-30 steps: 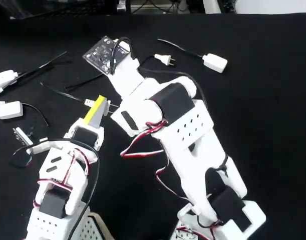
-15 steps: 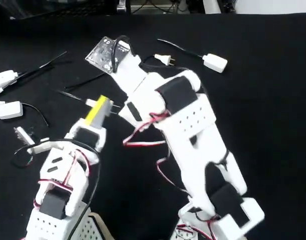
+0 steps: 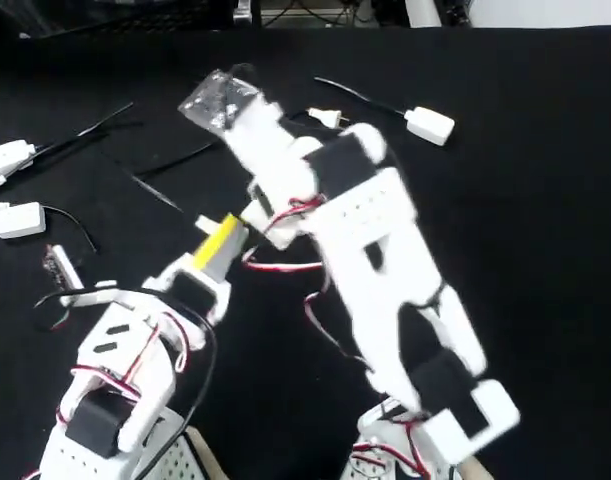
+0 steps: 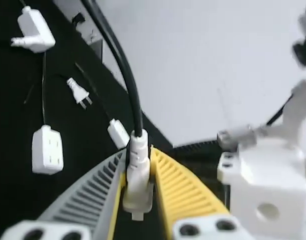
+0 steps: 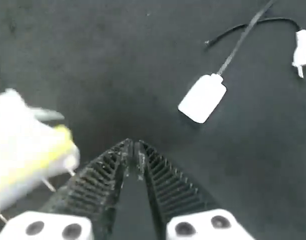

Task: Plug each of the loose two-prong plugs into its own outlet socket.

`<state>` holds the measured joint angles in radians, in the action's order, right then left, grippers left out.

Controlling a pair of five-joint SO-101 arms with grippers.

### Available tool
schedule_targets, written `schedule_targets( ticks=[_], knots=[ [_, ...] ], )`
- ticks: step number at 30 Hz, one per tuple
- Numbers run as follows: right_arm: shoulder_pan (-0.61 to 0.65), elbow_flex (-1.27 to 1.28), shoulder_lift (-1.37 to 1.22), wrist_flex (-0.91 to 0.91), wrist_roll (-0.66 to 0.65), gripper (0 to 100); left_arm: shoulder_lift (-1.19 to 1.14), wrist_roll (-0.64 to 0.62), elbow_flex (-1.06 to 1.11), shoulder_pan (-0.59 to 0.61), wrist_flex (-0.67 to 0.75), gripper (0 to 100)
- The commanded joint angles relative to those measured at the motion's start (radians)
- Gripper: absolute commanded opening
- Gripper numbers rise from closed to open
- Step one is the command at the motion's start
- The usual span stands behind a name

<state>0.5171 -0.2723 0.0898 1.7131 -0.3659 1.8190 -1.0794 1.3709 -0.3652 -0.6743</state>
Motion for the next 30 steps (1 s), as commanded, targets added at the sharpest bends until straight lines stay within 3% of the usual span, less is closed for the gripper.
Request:
schedule_targets(
  ticks=[1,7,16,30],
  knots=[
    [-0.009,0.053,0.116,0.011,-0.008,1.2,0.006,0.006,0.022,0.045,0.112,3],
    [0.114,0.242,0.265,-0.083,-0.003,1.2,0.006,0.006,0.067,0.039,0.160,3],
    [0.095,0.348,0.306,-0.242,-0.008,1.2,0.006,0.006,0.064,0.036,0.158,3],
    [0.089,0.277,0.162,-0.250,-0.008,1.2,0.006,0.006,0.070,0.035,0.157,3]
  ],
)
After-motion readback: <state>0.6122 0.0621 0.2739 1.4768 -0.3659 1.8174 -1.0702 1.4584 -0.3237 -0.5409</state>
